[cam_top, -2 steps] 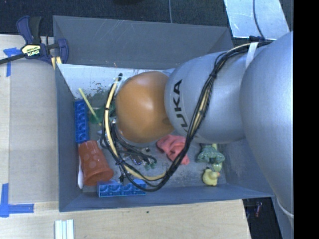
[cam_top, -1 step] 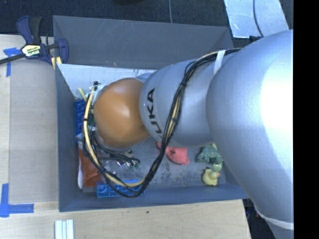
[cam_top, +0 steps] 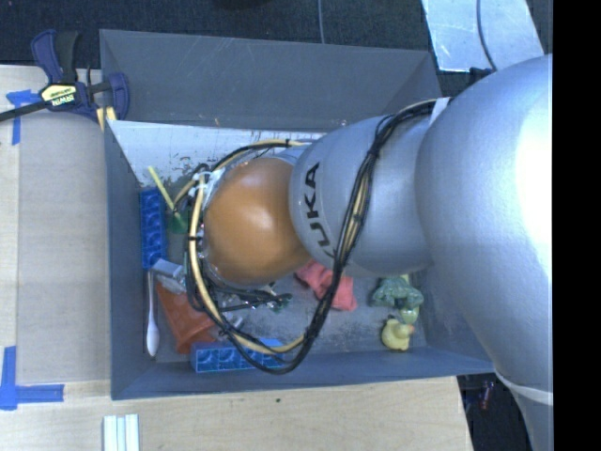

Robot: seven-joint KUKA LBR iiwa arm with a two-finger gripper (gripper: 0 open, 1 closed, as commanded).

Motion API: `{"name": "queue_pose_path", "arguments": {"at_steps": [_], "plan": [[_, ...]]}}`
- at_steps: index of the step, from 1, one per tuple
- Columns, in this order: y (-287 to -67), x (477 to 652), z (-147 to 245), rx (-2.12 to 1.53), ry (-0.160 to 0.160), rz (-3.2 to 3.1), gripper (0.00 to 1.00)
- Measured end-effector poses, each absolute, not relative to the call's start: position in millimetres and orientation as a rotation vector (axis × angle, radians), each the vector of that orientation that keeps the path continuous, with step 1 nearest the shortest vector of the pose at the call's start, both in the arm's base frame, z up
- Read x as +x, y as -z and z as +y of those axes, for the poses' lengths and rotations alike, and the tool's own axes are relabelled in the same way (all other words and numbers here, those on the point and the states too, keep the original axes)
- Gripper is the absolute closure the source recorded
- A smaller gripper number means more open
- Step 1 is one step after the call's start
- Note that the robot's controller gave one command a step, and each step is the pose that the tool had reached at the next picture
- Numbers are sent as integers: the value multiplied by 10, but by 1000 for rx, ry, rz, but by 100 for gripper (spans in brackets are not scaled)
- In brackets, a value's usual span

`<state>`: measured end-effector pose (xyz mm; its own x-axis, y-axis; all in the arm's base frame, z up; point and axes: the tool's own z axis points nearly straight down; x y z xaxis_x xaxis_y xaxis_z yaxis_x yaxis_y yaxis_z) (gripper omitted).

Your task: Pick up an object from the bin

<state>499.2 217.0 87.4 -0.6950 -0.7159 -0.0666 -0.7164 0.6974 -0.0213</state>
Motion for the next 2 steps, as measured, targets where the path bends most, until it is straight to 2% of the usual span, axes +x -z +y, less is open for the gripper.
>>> {"name": "queue_pose_path", "arguments": {"at_steps": [1, 2], "plan": [[-831, 5163, 2403, -1040, -24, 2899, 100], [-832, 5163, 2403, -1040, -24, 2899, 100]]}}
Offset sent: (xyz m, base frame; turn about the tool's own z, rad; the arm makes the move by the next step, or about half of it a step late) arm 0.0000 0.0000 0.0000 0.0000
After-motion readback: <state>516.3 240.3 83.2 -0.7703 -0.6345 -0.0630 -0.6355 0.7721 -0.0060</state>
